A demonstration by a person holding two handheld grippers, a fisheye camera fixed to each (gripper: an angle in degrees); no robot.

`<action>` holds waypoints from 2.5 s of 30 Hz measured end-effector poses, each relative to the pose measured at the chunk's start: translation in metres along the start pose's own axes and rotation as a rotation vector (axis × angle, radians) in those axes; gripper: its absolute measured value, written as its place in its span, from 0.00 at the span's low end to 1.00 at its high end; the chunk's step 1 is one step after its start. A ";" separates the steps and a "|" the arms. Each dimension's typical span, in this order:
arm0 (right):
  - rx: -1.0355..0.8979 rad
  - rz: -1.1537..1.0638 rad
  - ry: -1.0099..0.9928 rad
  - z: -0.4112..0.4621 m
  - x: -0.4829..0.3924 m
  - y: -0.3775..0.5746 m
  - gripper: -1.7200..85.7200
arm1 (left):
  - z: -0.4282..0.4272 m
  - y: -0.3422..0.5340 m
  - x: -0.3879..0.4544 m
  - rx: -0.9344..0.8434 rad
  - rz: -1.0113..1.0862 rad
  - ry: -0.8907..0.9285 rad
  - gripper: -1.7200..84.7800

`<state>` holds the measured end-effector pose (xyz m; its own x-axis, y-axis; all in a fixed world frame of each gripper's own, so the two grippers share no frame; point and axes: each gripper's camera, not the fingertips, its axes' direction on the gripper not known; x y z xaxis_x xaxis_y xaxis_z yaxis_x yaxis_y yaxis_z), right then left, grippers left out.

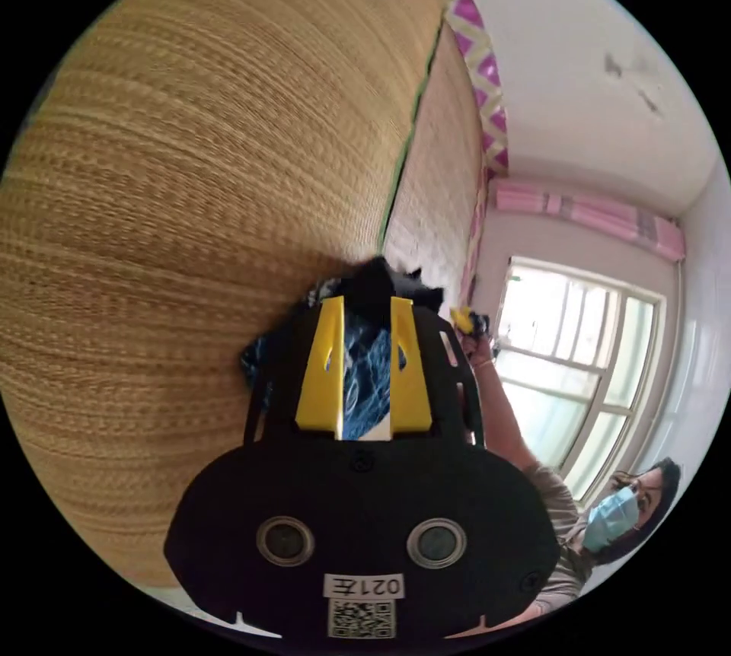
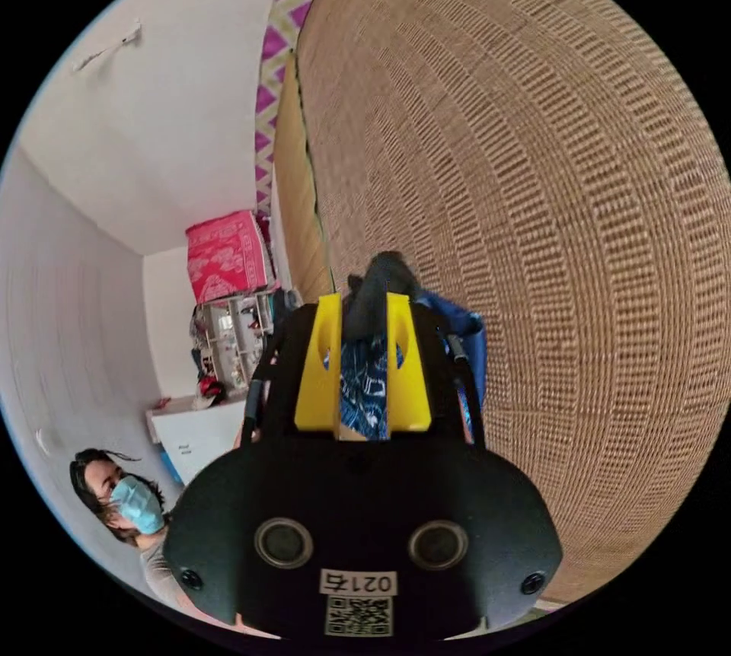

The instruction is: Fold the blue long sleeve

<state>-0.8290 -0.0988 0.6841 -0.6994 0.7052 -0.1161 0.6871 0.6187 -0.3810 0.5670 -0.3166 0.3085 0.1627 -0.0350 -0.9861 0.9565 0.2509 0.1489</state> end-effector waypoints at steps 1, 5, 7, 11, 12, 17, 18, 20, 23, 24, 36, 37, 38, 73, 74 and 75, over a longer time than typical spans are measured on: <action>0.016 0.005 -0.004 -0.004 0.000 0.001 0.11 | -0.009 0.004 -0.008 0.069 0.009 0.042 0.11; -0.079 -0.228 -0.011 -0.006 -0.035 0.023 0.03 | 0.005 0.033 0.028 -0.016 0.268 -0.119 0.08; -0.160 -0.343 0.087 0.011 -0.058 0.042 0.02 | 0.039 0.054 0.052 -0.121 0.412 -0.220 0.07; -0.255 -0.579 0.638 0.058 -0.093 0.090 0.01 | 0.100 0.093 0.055 -0.123 0.509 -0.624 0.02; -0.247 -0.569 0.772 0.062 -0.088 0.098 0.01 | 0.104 0.094 0.046 -0.139 0.494 -0.628 0.02; 0.060 -0.458 0.678 -0.009 -0.095 0.137 0.05 | 0.046 0.128 0.025 0.092 0.401 -0.371 0.01; 0.089 -0.422 0.618 -0.028 -0.095 0.147 0.08 | 0.041 0.135 0.026 0.095 0.418 -0.364 0.02; 0.020 -0.337 0.523 -0.044 -0.085 0.157 0.13 | 0.033 0.162 0.021 0.045 0.439 -0.340 0.04; -0.115 -0.267 0.449 -0.050 -0.071 0.183 0.16 | 0.042 0.194 -0.001 -0.008 0.394 -0.410 0.09; -0.154 -0.249 0.433 -0.049 -0.067 0.195 0.16 | 0.044 0.200 -0.007 -0.012 0.375 -0.429 0.10; -0.054 -0.185 0.420 -0.082 -0.131 0.253 0.11 | 0.058 0.236 -0.052 0.004 0.200 -0.318 0.18; -0.052 -0.202 0.440 -0.082 -0.141 0.257 0.11 | 0.062 0.237 -0.053 -0.034 0.210 -0.325 0.18; -0.065 -0.258 0.477 -0.078 -0.164 0.266 0.11 | 0.067 0.237 -0.052 -0.064 0.225 -0.325 0.17; -1.721 -1.718 0.864 0.536 -0.667 0.196 0.10 | 0.086 0.199 -0.064 -0.262 0.197 -0.046 0.09; -1.768 -1.705 0.874 0.543 -0.669 0.196 0.08 | 0.087 0.199 -0.060 -0.267 0.205 -0.055 0.08; -1.802 -1.692 0.876 0.549 -0.672 0.194 0.06 | 0.087 0.199 -0.058 -0.269 0.208 -0.061 0.08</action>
<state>-0.3335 -0.6433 0.1845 -0.6545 -0.6831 -0.3240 -0.2310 -0.2273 0.9460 0.7685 -0.3485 0.4018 0.3698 -0.0118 -0.9290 0.8044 0.5045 0.3138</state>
